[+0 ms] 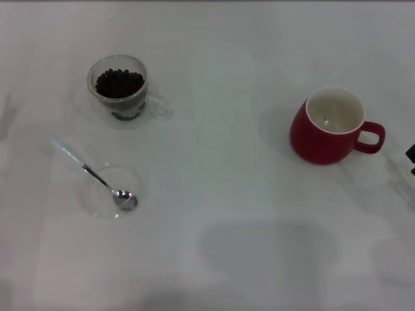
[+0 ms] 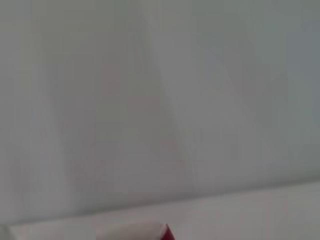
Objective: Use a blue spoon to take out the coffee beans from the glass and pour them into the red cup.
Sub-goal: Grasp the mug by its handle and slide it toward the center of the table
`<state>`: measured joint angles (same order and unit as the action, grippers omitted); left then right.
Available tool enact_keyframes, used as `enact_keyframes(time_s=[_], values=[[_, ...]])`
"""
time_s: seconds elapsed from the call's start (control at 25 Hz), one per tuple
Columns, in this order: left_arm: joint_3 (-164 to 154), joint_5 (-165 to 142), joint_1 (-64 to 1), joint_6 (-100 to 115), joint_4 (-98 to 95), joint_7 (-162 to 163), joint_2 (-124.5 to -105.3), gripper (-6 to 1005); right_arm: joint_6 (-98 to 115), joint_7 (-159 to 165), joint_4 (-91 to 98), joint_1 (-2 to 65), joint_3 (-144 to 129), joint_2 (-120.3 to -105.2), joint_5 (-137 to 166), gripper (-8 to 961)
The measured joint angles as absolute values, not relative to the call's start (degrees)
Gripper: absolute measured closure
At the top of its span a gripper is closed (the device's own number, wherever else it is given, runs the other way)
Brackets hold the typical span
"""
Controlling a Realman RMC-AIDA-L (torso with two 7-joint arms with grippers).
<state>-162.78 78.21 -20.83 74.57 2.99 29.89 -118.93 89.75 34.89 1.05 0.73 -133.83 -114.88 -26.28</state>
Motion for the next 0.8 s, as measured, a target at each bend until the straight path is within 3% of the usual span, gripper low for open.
enact_keyframes(time_s=[0.8], values=[[-162.78, 76.18, -21.46, 74.57, 4.02, 29.88, -118.56, 125, 72.62, 34.27, 6.72, 5.65, -134.52, -115.05, -25.12, 114]])
